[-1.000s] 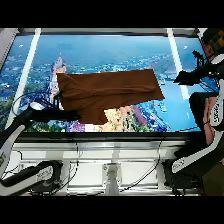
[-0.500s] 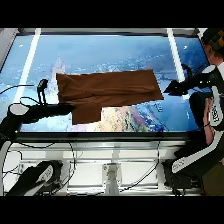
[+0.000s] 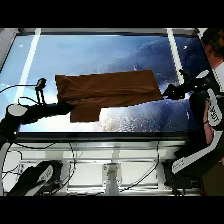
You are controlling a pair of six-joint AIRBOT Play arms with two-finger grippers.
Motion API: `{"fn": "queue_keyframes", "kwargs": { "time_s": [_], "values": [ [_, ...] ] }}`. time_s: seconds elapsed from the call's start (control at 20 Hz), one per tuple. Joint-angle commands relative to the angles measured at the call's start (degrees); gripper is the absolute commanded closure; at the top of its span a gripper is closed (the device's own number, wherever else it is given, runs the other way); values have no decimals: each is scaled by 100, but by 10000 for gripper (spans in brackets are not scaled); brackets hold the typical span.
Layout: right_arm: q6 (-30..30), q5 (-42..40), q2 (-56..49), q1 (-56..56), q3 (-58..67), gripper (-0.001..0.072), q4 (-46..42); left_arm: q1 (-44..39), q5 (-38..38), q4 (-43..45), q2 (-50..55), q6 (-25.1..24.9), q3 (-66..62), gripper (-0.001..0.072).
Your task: Fold the clothes and pants, and hang the long-sleeved shirts on hangers.
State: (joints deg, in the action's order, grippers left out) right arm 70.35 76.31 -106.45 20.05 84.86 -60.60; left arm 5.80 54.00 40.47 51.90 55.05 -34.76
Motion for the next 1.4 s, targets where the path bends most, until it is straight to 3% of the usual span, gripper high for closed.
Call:
{"fn": "queue_keyframes", "kwargs": {
  "time_s": [0.0,0.35,0.4,0.45,0.5,0.75,1.0,1.2,1.35],
  "values": [
    [114,-133,-4,-11,-17,340,-70,2,-33,0,-4,-2,-7,690],
    [90,-155,-251,-195,-17,340,192,2,-282,0,-4,0,-7,689],
    [-15,-181,-280,-256,-17,406,278,2,-284,2,-4,0,-7,689],
    [-232,-229,-273,-334,-15,595,332,2,-284,2,-4,-2,-7,689],
    [-391,-199,-258,-398,-15,696,380,2,-284,2,-4,-2,-7,689],
    [-852,839,-11,-503,0,699,337,151,-249,243,-199,2,-105,690],
    [-1067,861,1209,-505,-356,700,452,1425,-85,1058,-966,363,-540,691],
    [-1067,1086,2448,-509,-1335,700,1552,1862,409,1064,-1032,304,-540,690],
    [-1025,538,3182,-511,-1961,699,2315,1858,79,1071,-1025,260,-538,690]
  ]
}}
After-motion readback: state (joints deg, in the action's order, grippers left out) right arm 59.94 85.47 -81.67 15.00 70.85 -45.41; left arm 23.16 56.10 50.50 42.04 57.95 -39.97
